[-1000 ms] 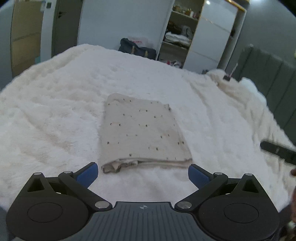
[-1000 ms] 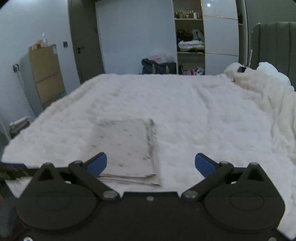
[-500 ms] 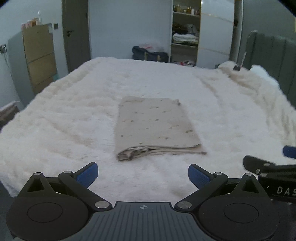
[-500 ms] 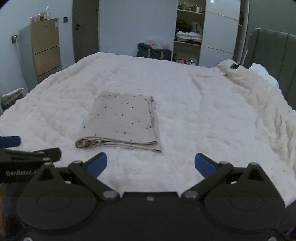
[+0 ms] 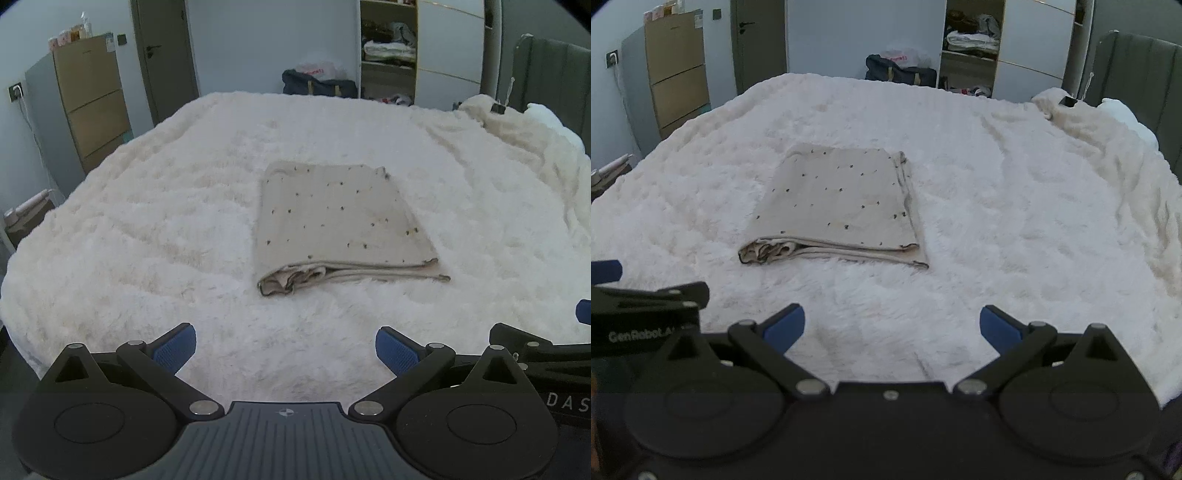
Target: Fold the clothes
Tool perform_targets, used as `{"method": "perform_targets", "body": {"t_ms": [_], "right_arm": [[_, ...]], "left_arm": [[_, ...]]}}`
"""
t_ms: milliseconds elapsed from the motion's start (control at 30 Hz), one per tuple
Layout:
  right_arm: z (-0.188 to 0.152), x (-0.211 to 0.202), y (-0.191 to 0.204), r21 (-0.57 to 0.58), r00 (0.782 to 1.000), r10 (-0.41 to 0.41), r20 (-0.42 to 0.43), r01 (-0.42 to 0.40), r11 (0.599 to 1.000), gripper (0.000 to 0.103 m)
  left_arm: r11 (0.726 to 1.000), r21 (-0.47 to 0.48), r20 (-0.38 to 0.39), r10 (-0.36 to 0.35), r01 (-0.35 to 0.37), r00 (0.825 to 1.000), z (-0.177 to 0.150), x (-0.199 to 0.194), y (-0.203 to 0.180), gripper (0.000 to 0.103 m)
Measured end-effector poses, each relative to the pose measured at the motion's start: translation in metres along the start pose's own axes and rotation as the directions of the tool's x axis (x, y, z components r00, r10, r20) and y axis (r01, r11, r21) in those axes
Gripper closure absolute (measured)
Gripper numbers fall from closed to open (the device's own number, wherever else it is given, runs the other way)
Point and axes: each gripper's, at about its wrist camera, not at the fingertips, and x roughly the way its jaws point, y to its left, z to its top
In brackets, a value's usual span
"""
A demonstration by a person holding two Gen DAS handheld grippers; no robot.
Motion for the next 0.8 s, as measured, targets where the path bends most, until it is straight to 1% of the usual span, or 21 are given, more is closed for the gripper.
{"method": "perform_targets", "body": {"t_ms": [133, 400, 800], "right_arm": [[-0.0022, -0.0005, 0.0048, -0.012, 1.000, 0.008, 0.003, -0.007, 1.000, 0.000], [-0.0013, -0.0068, 0.0041, 0.000, 1.000, 0.014, 0.019, -0.014, 1.000, 0.000], [-0.0007, -0.0067, 0.0038, 0.000, 1.000, 0.018, 0.014, -0.018, 1.000, 0.000]], "left_arm": [[1.000, 0.002, -0.007, 0.003, -0.003, 1.000, -0.0009, 0.0031, 0.0018, 0.000], [1.000, -0.003, 0.018, -0.003, 0.003, 1.000, 0.0015, -0.0035, 0.0017, 0.000], [1.000, -0.012, 0.016, -0.014, 0.015, 1.000, -0.0001, -0.0014, 0.0032, 0.000]]}}
